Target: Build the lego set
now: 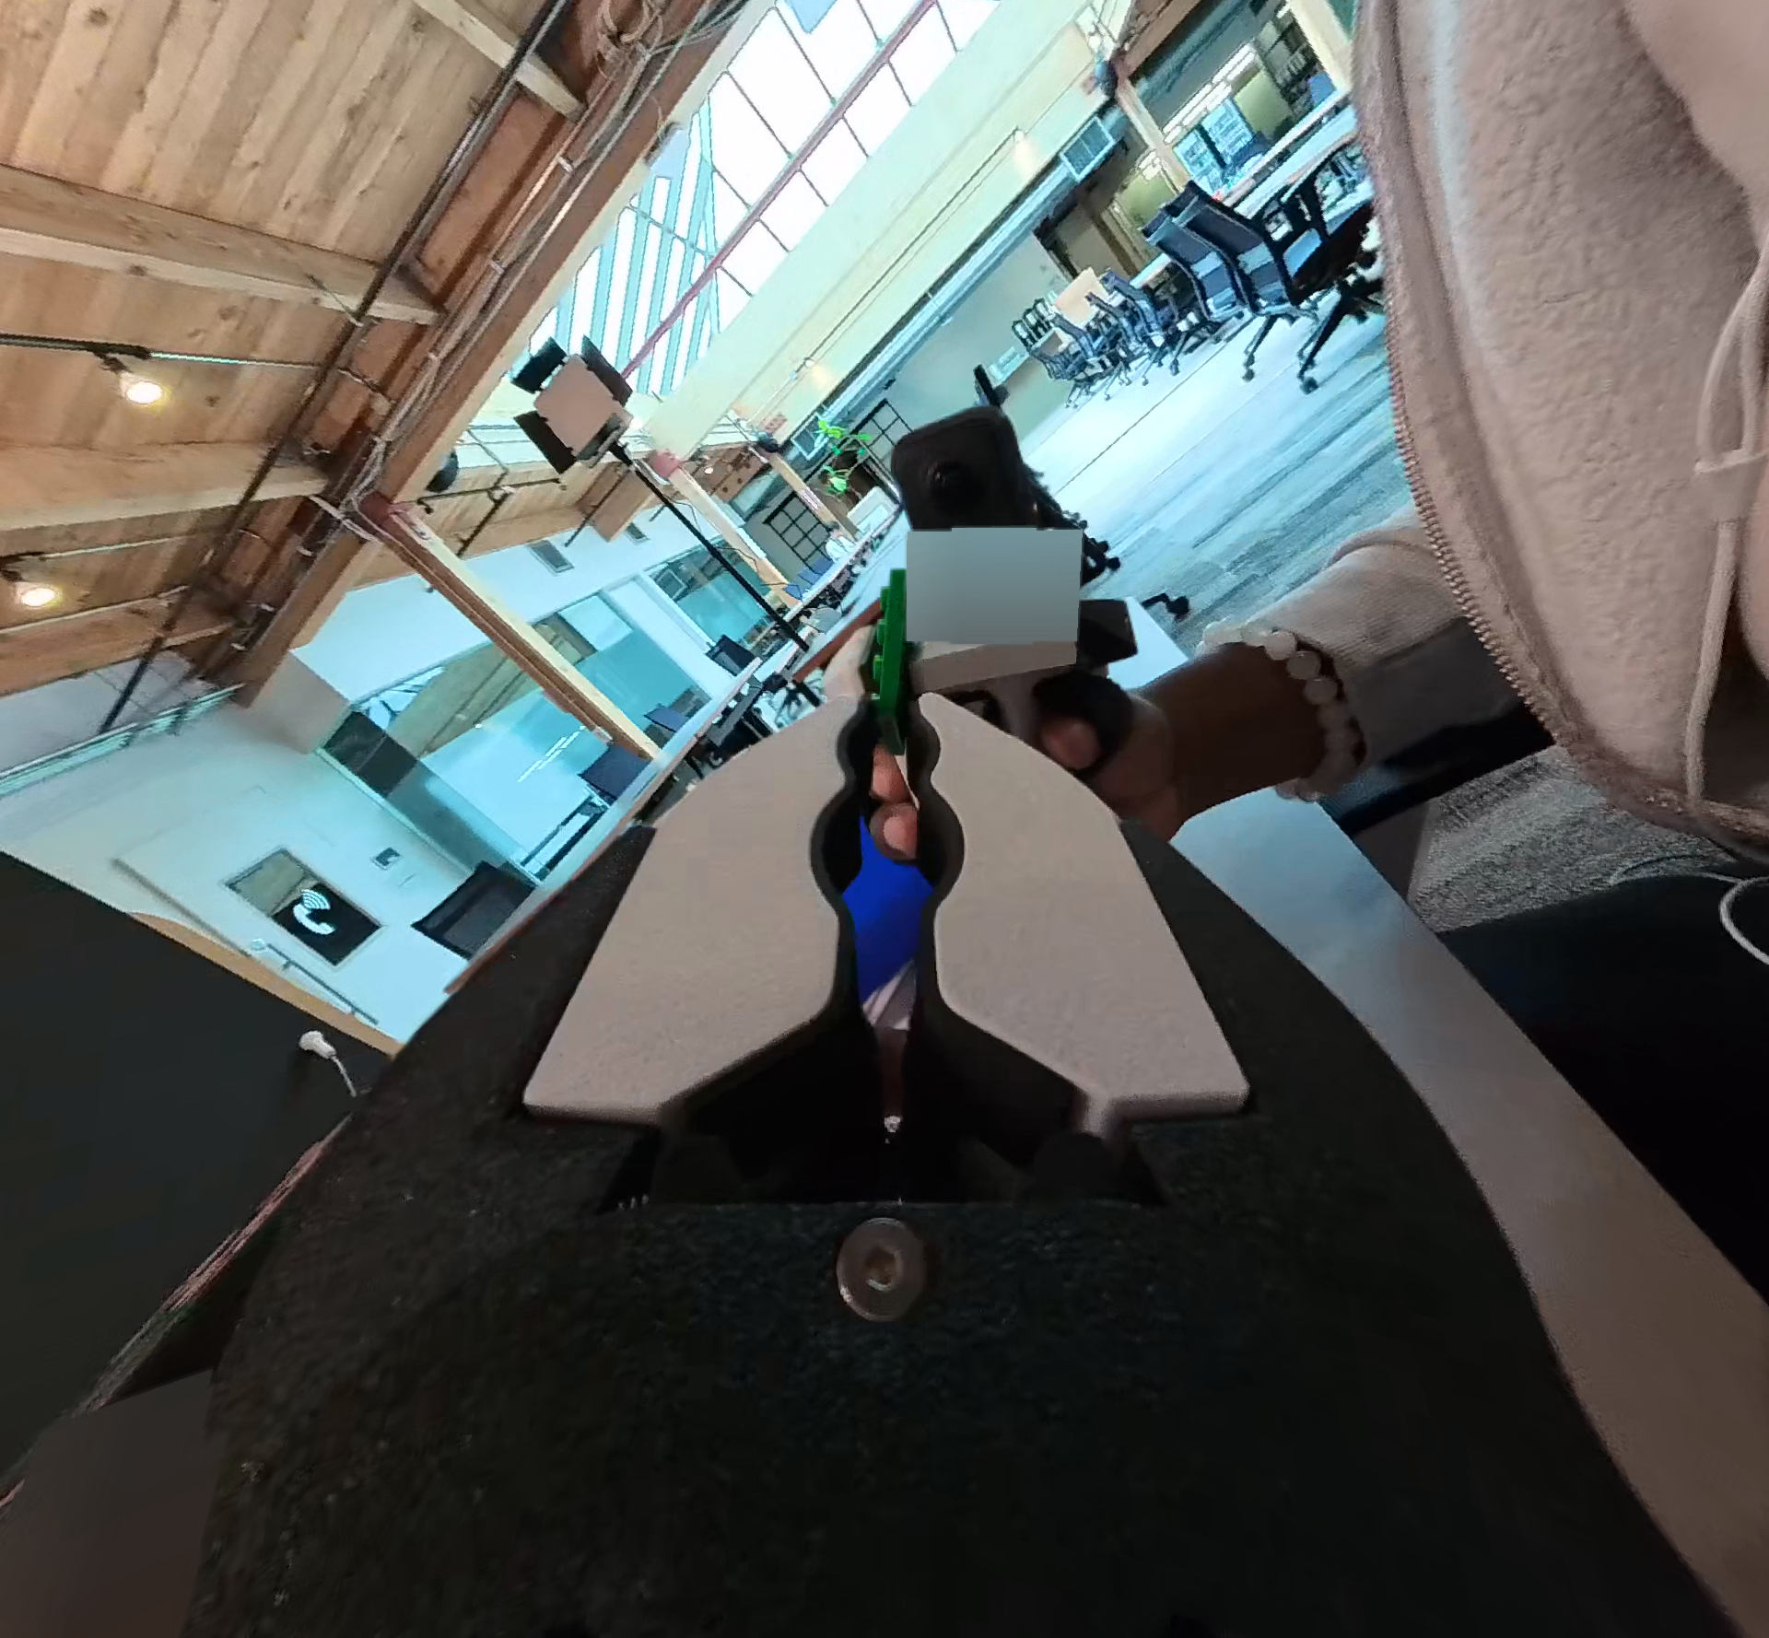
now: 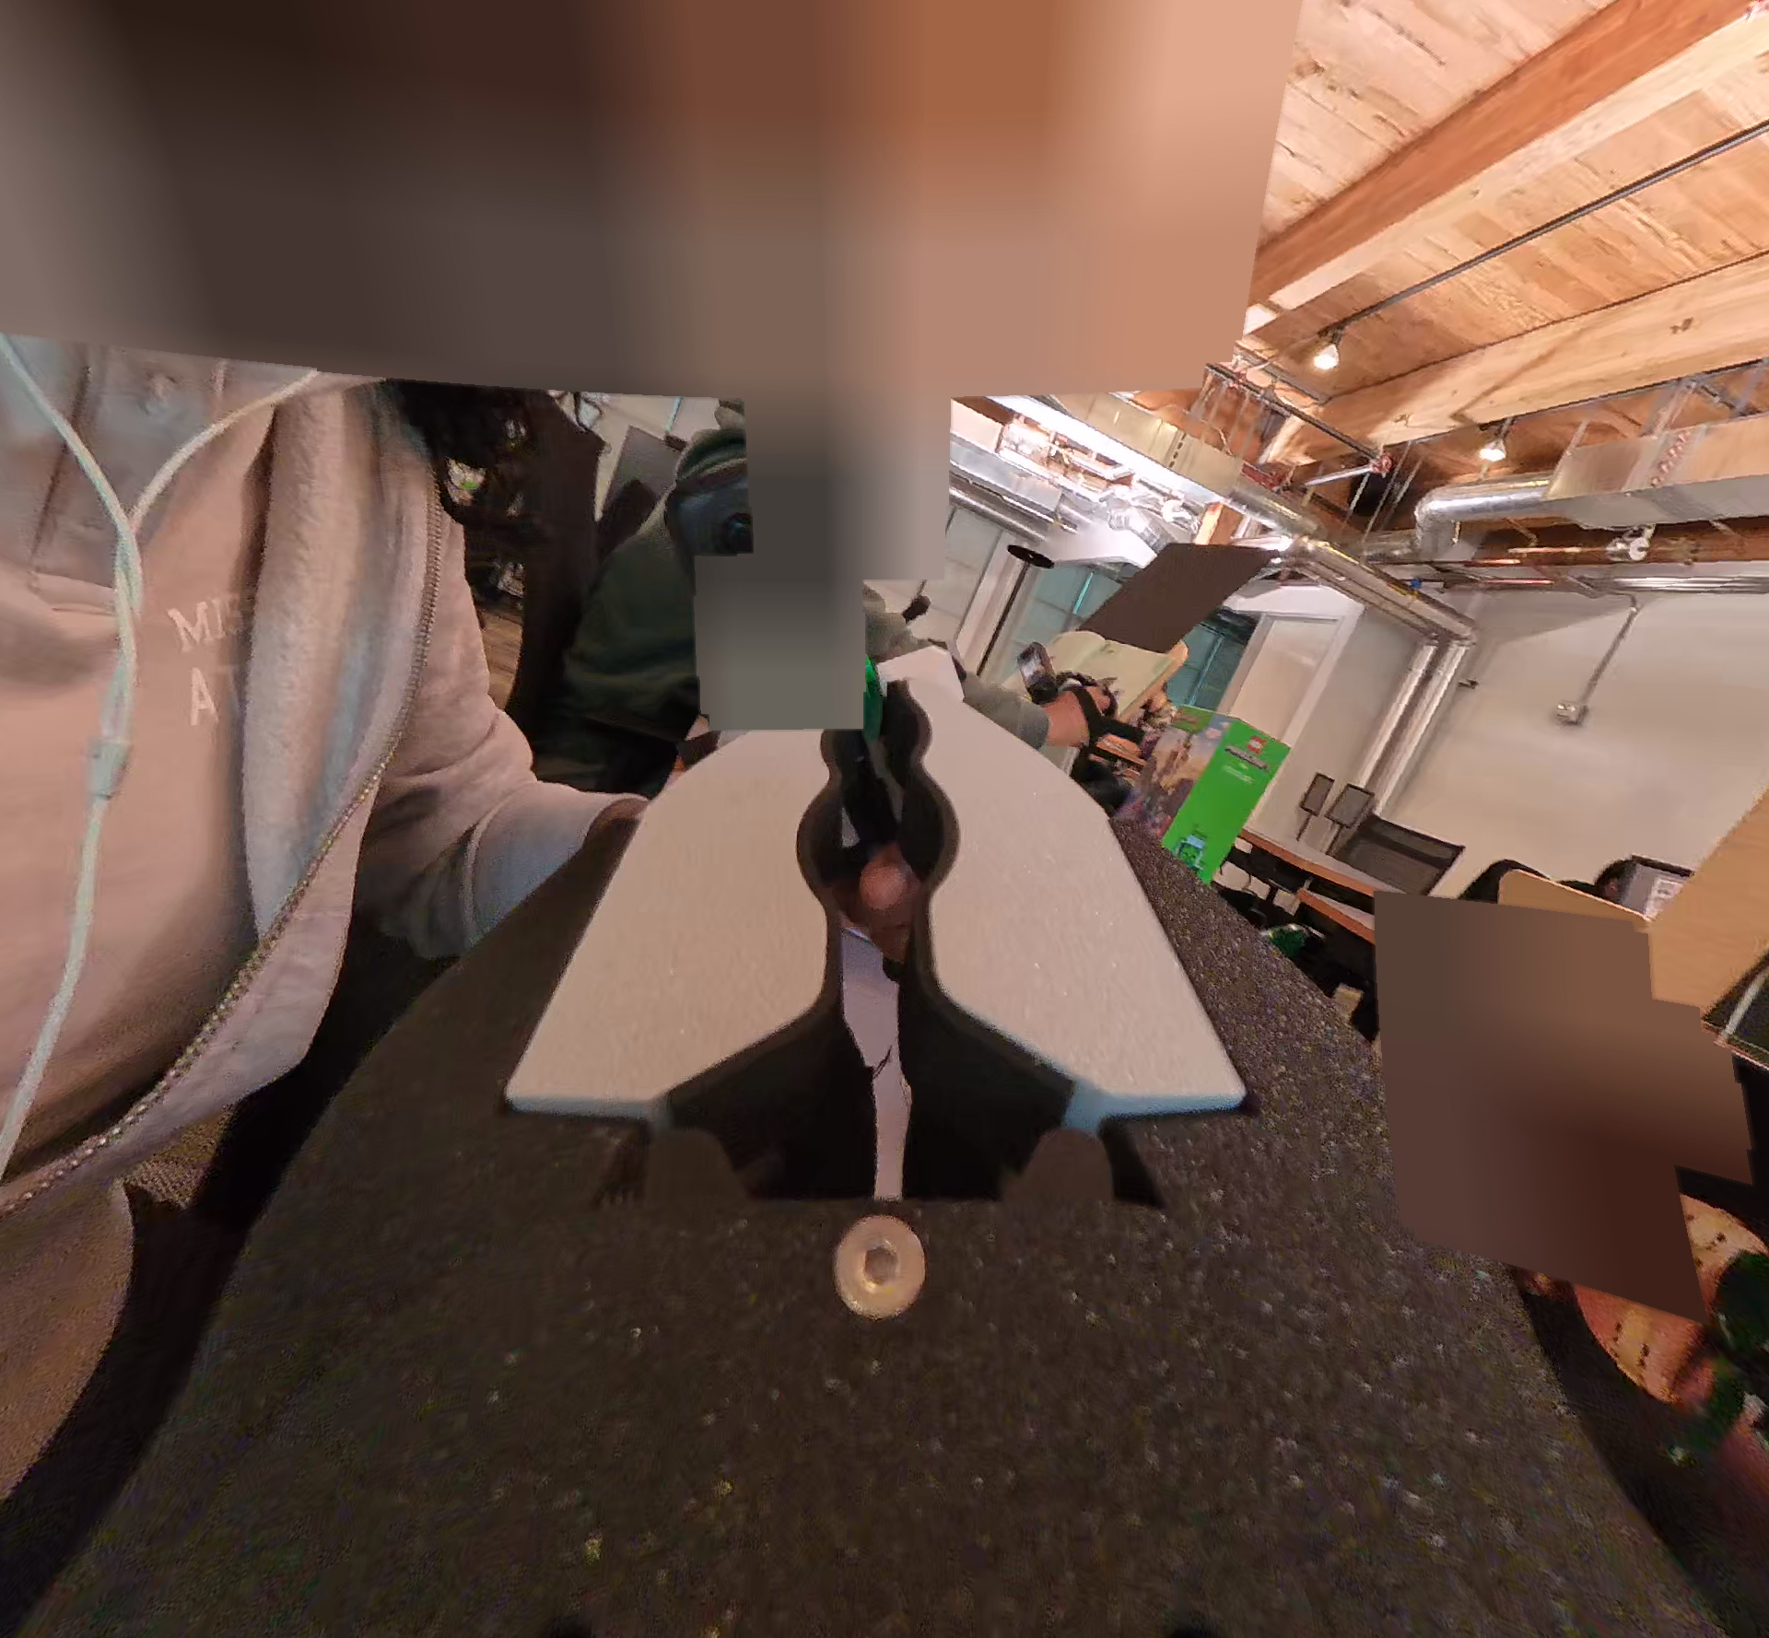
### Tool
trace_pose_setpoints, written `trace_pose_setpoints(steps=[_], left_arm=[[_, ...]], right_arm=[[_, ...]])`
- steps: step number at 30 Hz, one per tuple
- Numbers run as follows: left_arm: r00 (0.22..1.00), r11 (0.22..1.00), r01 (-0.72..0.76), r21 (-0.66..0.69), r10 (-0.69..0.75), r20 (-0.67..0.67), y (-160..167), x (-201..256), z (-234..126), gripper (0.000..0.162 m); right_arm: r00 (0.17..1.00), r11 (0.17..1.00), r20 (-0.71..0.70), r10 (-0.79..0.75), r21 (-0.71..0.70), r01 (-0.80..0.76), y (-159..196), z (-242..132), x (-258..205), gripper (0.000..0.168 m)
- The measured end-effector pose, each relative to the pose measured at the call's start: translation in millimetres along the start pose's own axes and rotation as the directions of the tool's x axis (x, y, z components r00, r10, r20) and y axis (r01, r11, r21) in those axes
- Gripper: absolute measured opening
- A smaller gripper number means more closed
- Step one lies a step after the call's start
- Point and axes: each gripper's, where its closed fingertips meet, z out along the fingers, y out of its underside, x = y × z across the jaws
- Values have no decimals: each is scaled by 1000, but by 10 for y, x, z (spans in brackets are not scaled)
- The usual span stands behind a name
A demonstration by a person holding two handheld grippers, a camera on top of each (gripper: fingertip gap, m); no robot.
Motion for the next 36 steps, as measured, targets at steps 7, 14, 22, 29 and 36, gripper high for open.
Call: trace_pose_setpoints(steps=[7, 14, 22, 29, 36], left_arm=[[998, 996, -35, -76, 31, -52, 108, 95, 31, 4], [976, 928, -217, -303, 210, -55, 397, -21, -55, 4], [890, 721, -442, -534, 426, -163, 769, -49, -90, 5], [867, 680, -481, -553, 462, -187, 769, -48, -99, 5], [910, 816, -389, -427, 413, -38, 530, -120, -42, 18]], right_arm=[[997, 996, -74, -1, -84, -6, 96, -155, -13, 10], [972, 916, -164, -167, -389, 92, 274, -395, 107, 22], [838, 451, 78, -540, -814, 366, 654, -320, 209, 20], [768, 308, 164, -619, -849, 429, 765, -323, 298, 7], [883, 708, -95, -459, -640, 299, 480, -269, 239, 6]])
